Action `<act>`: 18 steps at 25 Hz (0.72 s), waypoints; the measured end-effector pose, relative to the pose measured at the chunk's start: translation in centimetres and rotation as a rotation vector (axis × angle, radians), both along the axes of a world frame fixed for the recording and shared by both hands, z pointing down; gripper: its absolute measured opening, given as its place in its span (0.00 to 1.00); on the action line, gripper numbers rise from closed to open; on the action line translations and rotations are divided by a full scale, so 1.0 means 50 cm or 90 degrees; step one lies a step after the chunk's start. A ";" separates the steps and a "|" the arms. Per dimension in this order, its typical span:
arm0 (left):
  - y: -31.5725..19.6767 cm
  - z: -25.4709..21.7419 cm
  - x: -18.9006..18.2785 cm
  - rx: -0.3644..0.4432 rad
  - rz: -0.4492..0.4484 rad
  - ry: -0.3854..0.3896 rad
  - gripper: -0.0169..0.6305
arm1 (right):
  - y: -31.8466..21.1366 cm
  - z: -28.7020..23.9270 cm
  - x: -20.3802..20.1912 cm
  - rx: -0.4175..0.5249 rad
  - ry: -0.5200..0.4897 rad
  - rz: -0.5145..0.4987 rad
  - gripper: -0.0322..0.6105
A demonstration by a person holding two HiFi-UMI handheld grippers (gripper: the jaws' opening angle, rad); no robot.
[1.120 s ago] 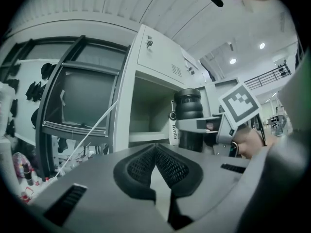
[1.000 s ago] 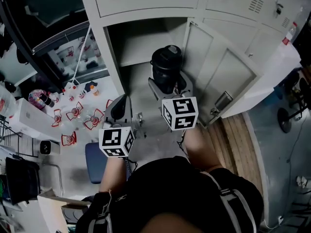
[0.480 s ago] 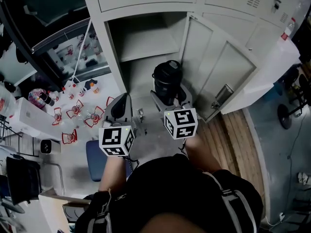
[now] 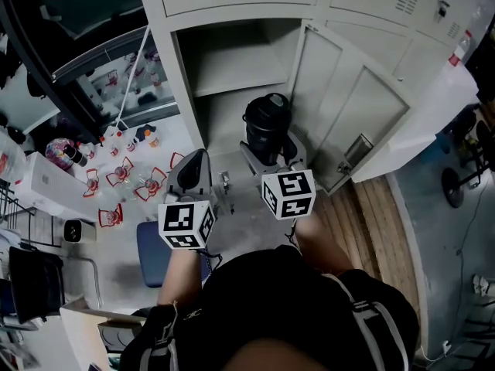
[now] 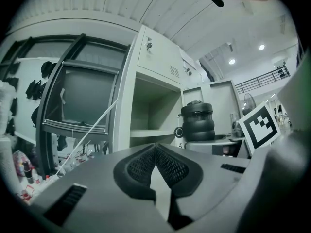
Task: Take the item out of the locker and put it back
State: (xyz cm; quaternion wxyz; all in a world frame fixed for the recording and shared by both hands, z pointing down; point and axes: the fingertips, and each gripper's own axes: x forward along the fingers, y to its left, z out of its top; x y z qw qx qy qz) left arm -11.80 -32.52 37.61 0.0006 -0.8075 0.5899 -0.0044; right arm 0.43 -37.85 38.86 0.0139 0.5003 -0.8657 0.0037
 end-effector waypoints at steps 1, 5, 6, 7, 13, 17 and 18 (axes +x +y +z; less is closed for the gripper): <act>0.000 -0.001 -0.001 0.000 -0.001 0.000 0.05 | -0.002 -0.005 -0.003 -0.001 -0.005 -0.004 0.70; 0.002 -0.008 -0.008 0.006 -0.008 0.002 0.05 | -0.020 -0.032 -0.018 -0.022 -0.063 -0.040 0.70; 0.002 -0.011 -0.010 0.008 -0.011 0.002 0.05 | -0.028 -0.042 -0.022 -0.028 -0.081 -0.049 0.70; 0.002 -0.013 -0.013 0.010 -0.014 0.002 0.05 | -0.036 -0.054 -0.026 -0.032 -0.098 -0.056 0.70; 0.004 -0.022 -0.034 0.018 -0.031 0.002 0.05 | -0.091 -0.139 -0.056 -0.060 -0.212 -0.099 0.70; 0.006 -0.034 -0.049 0.027 -0.042 0.001 0.05 | -0.132 -0.189 -0.081 -0.105 -0.316 -0.147 0.70; 0.006 -0.037 -0.054 0.029 -0.045 0.001 0.05 | -0.145 -0.197 -0.086 -0.117 -0.337 -0.153 0.70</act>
